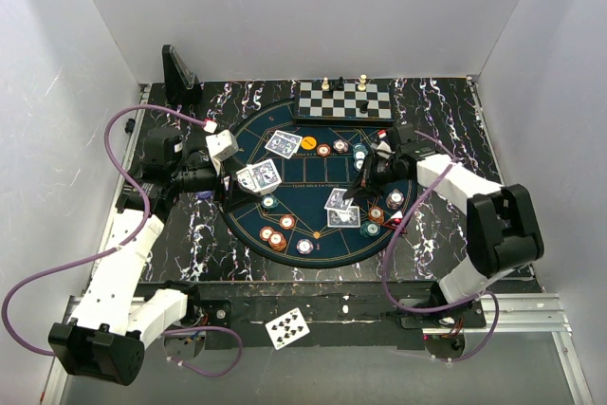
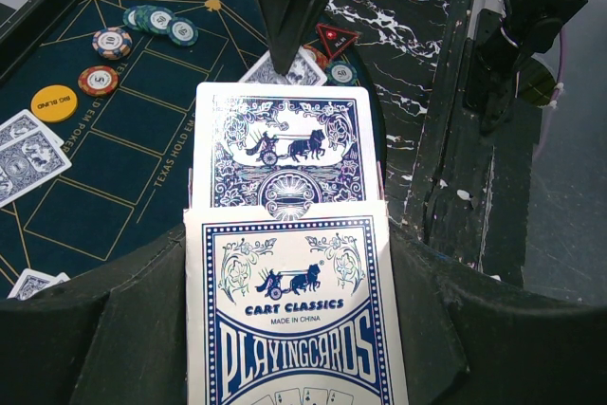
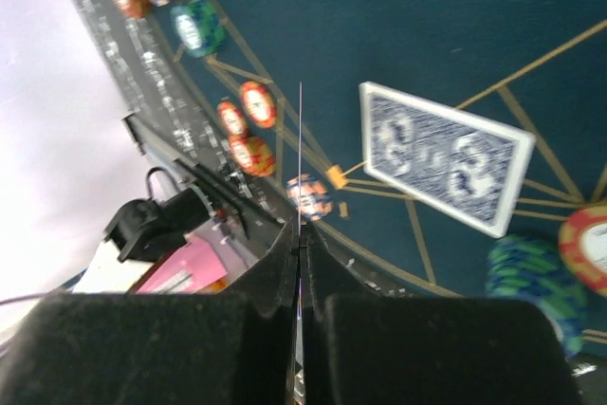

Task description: Distribute texas hold em gaming equipment

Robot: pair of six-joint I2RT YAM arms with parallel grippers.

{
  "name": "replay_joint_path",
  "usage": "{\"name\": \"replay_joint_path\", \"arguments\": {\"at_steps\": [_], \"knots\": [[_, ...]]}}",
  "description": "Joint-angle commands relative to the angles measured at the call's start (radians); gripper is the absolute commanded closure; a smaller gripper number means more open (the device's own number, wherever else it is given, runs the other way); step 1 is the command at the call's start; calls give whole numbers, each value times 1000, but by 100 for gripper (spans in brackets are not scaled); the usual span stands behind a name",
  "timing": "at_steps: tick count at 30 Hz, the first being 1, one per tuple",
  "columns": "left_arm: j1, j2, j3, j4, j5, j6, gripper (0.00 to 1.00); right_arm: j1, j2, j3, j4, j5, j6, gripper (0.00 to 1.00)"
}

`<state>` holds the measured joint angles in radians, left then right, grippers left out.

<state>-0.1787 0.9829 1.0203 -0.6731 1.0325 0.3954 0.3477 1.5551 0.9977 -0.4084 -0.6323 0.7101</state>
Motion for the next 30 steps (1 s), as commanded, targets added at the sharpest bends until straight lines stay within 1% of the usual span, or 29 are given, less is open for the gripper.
{"name": "replay_joint_path", "arguments": {"at_steps": [1,5,6,7,9,10,12,13,18,20,24,26,29,30], "knots": [[2,-36,8,-3,15,3,100,-3,66,-22,32,107,-73,99],[2,-39,1,-10,18,6,100,-3,92,-47,65,152,-83,99],[2,-39,1,-10,18,7,100,-3,100,-48,54,163,-86,97],[4,-38,1,-10,17,7,100,-3,105,-45,43,178,-87,88],[4,-38,1,-10,18,6,100,-3,111,-47,13,195,-92,74],[2,-35,1,-10,18,8,100,-3,108,-45,-3,215,-92,64],[2,-36,3,-11,21,10,100,-3,93,-50,-20,241,-92,50],[2,-36,1,-13,20,11,100,-3,83,-48,-29,246,-92,47],[2,-32,1,-14,23,11,100,-3,42,-4,-104,304,-104,42],[2,-32,0,-14,24,14,100,-3,16,21,-133,327,-104,41],[2,-30,-3,-14,26,17,100,-1,-36,73,-176,352,-87,33],[2,-30,-6,-17,28,26,100,2,-78,97,-179,336,-77,27],[2,-30,-9,-17,29,33,100,5,-147,145,-164,272,-58,16],[2,-30,-11,-17,31,33,100,10,-162,171,-164,234,-48,15]]}}
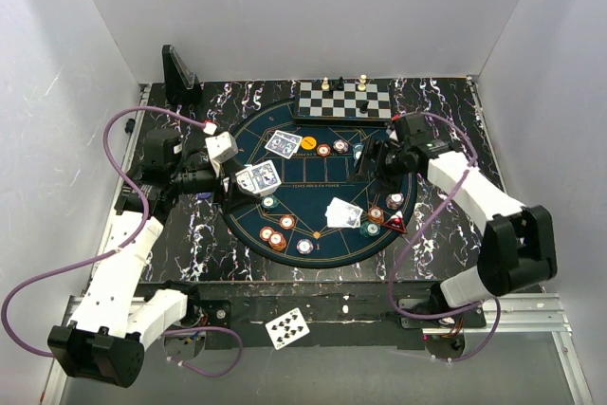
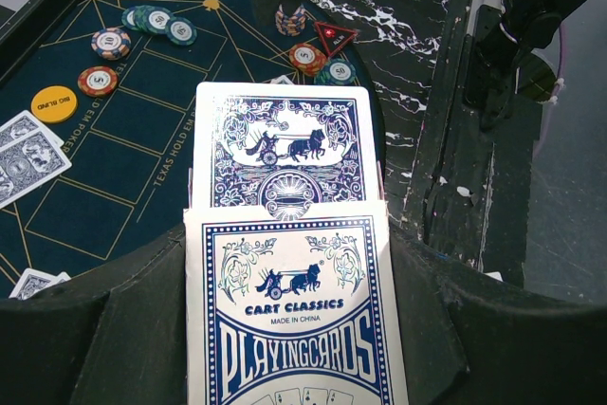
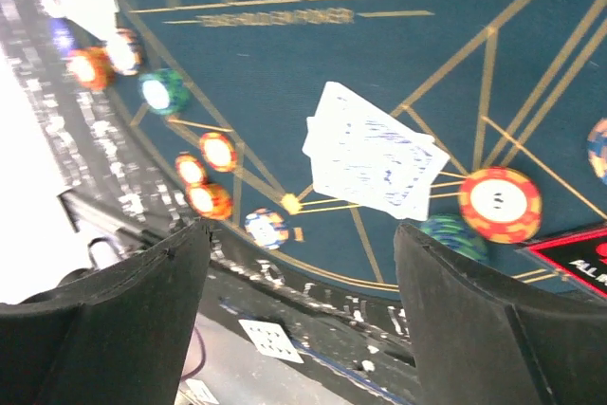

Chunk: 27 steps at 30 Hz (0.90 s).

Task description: Distribute texas hold em gaming equipment

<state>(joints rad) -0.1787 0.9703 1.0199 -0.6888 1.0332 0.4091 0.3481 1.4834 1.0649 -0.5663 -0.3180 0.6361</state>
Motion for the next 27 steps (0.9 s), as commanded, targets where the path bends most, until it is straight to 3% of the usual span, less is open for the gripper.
{"name": "replay_joint_path", "arguments": {"at_steps": [1,10,14,27], "knots": [[2,-16,-7,-2,31,20,100,17,-100,127,5,-125,39,15],[2,-18,-17,-2,51,31,100,245,-25,380,114,-358,177,12],[2,-21,-17,-2,47,31,100,316,26,415,224,-395,237,11],[2,-9,2,2,61,36,100,442,230,557,229,-452,235,9]]}}
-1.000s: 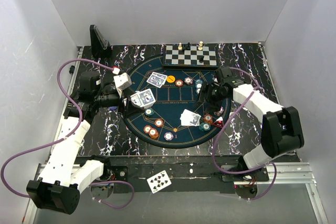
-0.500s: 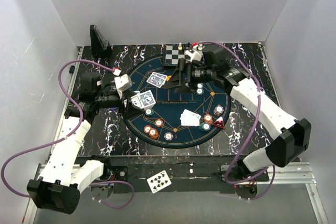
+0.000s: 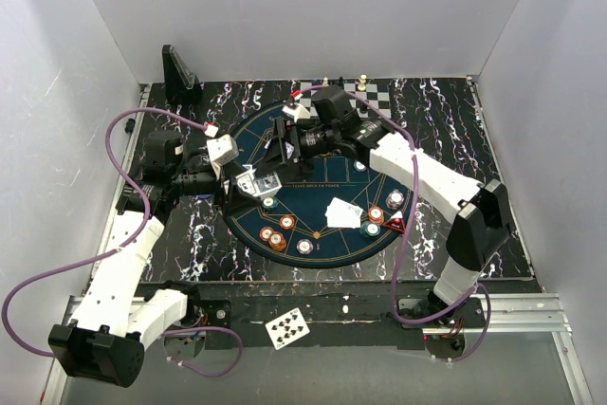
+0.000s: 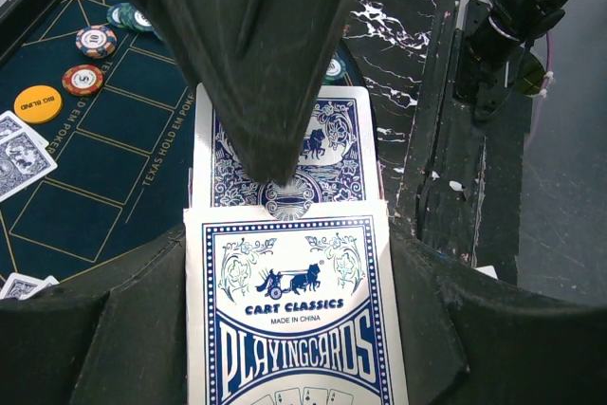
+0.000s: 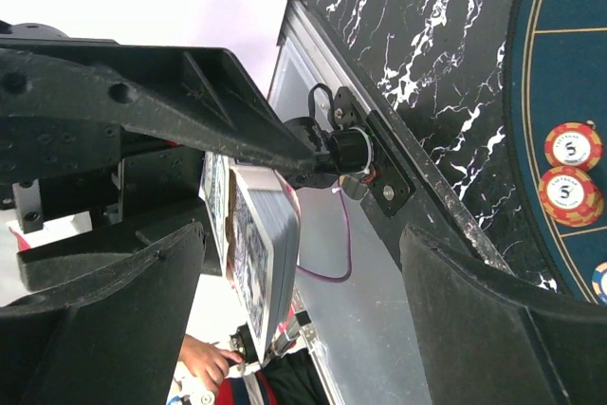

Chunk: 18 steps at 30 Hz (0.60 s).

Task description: Distribute texas hold em gaming equipment

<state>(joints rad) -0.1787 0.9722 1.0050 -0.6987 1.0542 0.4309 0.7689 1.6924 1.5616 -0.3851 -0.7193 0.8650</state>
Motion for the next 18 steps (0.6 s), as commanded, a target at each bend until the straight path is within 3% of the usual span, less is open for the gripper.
{"name": "replay_joint_path", "arguments": {"at_steps": [1,11,18], "knots": [[2,-6,23,11,36,11,100,23,26,57,52,-54,8,9],[2,36,69,100,33,-61,100,21,18,2,72,-69,46,8],[2,13,52,99,38,-70,100,-11,-19,-54,107,-80,78,21]]}}
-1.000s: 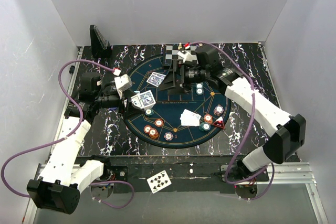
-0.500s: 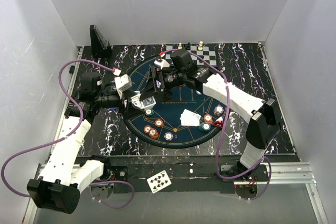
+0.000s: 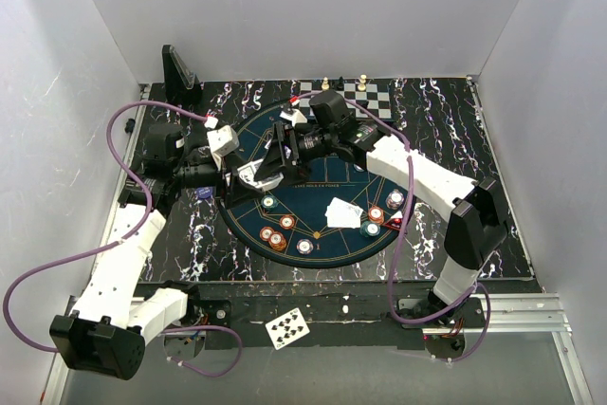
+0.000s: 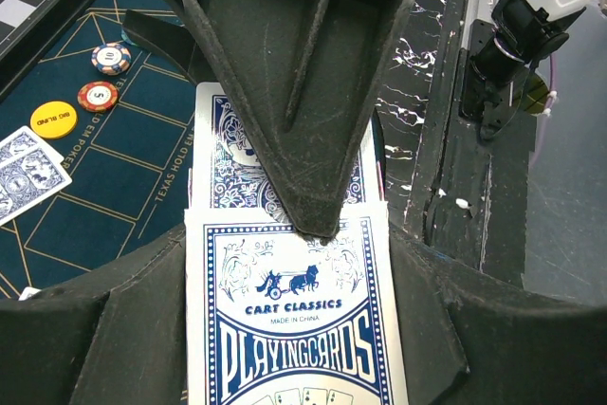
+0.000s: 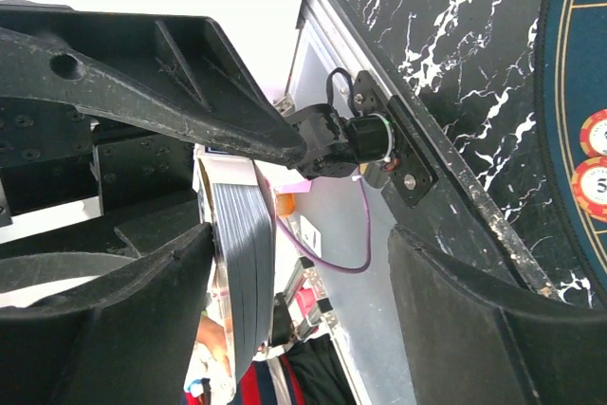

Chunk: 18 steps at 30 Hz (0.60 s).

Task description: Distribute texas hold em gaming equipment

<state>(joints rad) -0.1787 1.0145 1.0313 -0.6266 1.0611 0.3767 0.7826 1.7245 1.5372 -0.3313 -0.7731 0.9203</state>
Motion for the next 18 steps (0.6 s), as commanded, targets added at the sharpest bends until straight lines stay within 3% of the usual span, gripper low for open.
{"name": "replay_joint_path", "arguments": {"at_steps": [1,18], "knots": [[2,-34,24,27,34,-19,100,-29,-54,-37,52,-26,26,24],[2,-59,-7,27,34,-21,100,-80,-132,-92,67,-35,60,46]]}}
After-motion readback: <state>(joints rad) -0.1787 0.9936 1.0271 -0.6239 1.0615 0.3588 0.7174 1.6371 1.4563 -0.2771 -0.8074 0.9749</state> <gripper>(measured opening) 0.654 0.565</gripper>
